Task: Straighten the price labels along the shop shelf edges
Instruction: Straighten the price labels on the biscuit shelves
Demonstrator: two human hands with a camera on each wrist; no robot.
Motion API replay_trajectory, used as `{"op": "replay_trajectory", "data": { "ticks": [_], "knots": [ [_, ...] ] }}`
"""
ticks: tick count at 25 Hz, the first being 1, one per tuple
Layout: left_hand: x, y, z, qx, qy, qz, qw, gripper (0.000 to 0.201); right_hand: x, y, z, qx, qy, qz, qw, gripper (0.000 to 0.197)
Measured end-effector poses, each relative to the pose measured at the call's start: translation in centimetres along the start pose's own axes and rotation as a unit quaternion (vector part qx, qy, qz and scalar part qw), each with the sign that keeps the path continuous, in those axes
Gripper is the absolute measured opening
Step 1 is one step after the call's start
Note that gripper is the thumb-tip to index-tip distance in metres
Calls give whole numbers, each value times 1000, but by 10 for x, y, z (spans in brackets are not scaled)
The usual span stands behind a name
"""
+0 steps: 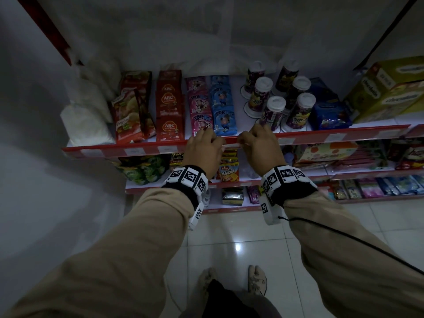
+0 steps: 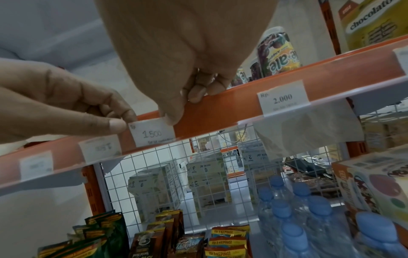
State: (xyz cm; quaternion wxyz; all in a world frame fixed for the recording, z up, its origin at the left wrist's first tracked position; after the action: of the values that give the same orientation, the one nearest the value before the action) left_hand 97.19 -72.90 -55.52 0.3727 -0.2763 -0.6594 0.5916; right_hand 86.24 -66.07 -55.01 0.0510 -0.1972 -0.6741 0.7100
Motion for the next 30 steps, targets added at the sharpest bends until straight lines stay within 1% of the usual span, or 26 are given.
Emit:
{"op": "replay_trajectory", "data": {
  "ticks": [4, 6, 9, 12, 17, 19, 23, 26, 28, 30],
  "knots": [
    [0, -1, 0, -15, 0, 14, 1000, 29, -1, 0, -1, -13, 5, -4, 1000, 20],
    [0, -2, -2, -13, -3, 4, 1000, 28, -1, -1, 0, -17, 11, -7, 1000, 21],
    [-2, -8, -6, 5, -7, -23, 1000, 25, -2, -5, -5, 1, 1, 13, 1000, 21],
    [-4, -11, -8, 10, -5, -16, 1000, 25, -4, -6, -12, 25, -16, 37, 999, 30],
    [-4, -10, -13, -4, -17, -1, 1000, 33, -7, -5, -13, 30, 12, 66, 997, 36],
    [-7, -13, -17, -5, -22, 4, 1000, 36, -15, -4, -11, 17, 3, 61, 998, 40],
    [-17, -12, -27, -21, -29, 40, 999, 53, -33, 1, -6, -15, -16, 43, 999, 45],
    [-32, -15, -37, -1, -56, 44, 997, 61, -46, 4, -2, -30, -33, 27, 999, 46],
    [-39, -14, -42, 5, -57, 53, 997, 62, -54, 5, -2, -34, -43, 17, 998, 46],
    [-41, -11, -46, 0, -34, 75, 997, 59, -61, 6, -1, -32, -51, 7, 998, 45]
  ]
}}
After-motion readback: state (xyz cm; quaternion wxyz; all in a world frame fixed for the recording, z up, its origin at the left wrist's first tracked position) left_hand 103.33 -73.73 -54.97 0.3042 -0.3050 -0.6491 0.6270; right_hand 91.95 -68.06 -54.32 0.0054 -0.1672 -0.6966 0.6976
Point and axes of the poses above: each hand's wrist, its own z-axis towards the middle knuckle, its own y-axis out of the palm, x = y × z, the point moved 8 cm from there along z, towards the middle knuckle, and after that the axes turned 7 degrees about -x, right-handed, at the moved point
